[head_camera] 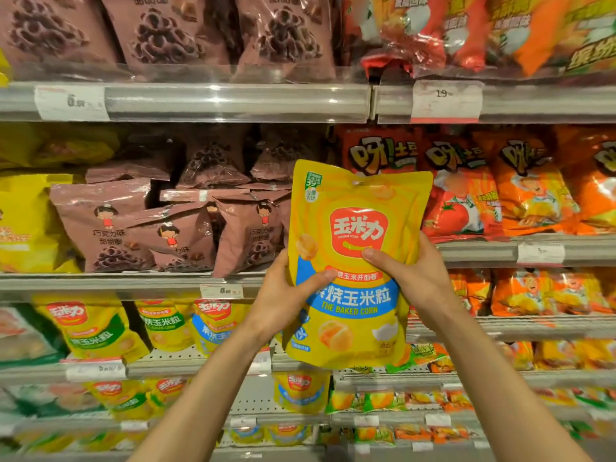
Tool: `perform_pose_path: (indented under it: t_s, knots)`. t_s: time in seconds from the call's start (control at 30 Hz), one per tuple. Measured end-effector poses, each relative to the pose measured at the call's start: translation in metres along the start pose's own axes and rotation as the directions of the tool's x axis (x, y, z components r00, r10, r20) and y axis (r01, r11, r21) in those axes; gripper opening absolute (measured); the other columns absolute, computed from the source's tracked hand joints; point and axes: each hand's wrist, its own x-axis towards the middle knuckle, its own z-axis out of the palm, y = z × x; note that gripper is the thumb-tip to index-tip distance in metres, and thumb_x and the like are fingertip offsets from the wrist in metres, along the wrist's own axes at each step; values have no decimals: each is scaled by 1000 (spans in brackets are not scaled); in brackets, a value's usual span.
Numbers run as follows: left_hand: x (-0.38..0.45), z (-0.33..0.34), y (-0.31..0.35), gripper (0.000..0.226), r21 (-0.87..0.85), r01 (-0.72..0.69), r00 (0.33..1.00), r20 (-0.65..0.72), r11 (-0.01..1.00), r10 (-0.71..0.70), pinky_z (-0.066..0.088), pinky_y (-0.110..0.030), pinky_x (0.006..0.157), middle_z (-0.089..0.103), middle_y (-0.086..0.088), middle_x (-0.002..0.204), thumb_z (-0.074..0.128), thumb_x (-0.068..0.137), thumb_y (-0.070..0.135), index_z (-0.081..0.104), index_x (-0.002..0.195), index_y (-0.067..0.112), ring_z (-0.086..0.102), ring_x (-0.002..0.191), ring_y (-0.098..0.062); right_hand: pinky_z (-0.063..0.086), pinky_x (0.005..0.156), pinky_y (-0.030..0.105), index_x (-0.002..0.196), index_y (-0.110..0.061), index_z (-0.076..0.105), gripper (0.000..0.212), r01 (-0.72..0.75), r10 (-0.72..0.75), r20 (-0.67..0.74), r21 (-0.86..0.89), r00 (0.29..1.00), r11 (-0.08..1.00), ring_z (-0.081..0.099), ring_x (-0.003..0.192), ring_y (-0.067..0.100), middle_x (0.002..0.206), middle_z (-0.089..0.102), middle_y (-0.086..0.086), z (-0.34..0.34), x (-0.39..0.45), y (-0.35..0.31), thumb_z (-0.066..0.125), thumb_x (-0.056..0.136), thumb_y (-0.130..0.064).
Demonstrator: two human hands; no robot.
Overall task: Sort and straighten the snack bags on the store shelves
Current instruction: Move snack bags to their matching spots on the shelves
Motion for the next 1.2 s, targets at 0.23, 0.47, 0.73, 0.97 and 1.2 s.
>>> perform_pose_path:
  t_s: [0.23, 0.47, 0.73, 0.97, 1.2]
  knots:
    - [-29, -5, -16, 49, -27, 39, 989, -140, 999, -42, 61, -34, 90, 76, 0, 119, 76, 86, 14, 58, 131, 11, 74, 109, -19, 60, 70, 19, 110, -36, 61, 54, -18, 19, 91, -3, 996, 1000, 75, 89, 2, 95, 77, -21, 15, -7, 17, 88, 64, -25]
    - [-70, -49, -31, 52, -59, 55, 969, -237, 997, -68, 61, -32, 88, 78, 2, 115, 78, 78, 18, 58, 126, 13, 74, 107, -19, 60, 75, 22, 126, -20, 62, 65, -23, 24, 166, -7, 986, 1000, 75, 99, 9, 111, 77, -9, 67, -33, 34, 87, 67, -23]
    - [-85, -154, -48, 42, -87, 6, 983, -180, 996, -22, 58, -28, 83, 79, 2, 106, 80, 75, 15, 62, 114, 14, 75, 99, -15, 59, 77, 19, 122, -31, 61, 65, -30, 37, 63, -104, 997, 994, 73, 99, 0, 107, 76, -21, 164, -63, 38, 86, 62, -33]
    - [-91, -256, -44, 33, -39, 30, 999, -22, 999, -31, 52, -14, 54, 76, 4, 90, 82, 84, 13, 61, 107, 25, 66, 59, 2, 60, 82, 25, 126, -34, 59, 64, -59, 53, -56, -113, 997, 992, 72, 106, 5, 115, 74, -19, 264, -93, 36, 85, 68, -31]
    - [-116, -300, -52, 38, -95, 64, 994, -84, 993, -73, 48, -10, 50, 74, -7, 96, 76, 86, 2, 62, 120, 10, 66, 55, 2, 60, 78, 21, 120, -38, 60, 63, -77, 72, -43, -129, 997, 989, 72, 101, 1, 108, 74, -24, 317, -110, 38, 85, 63, -36]
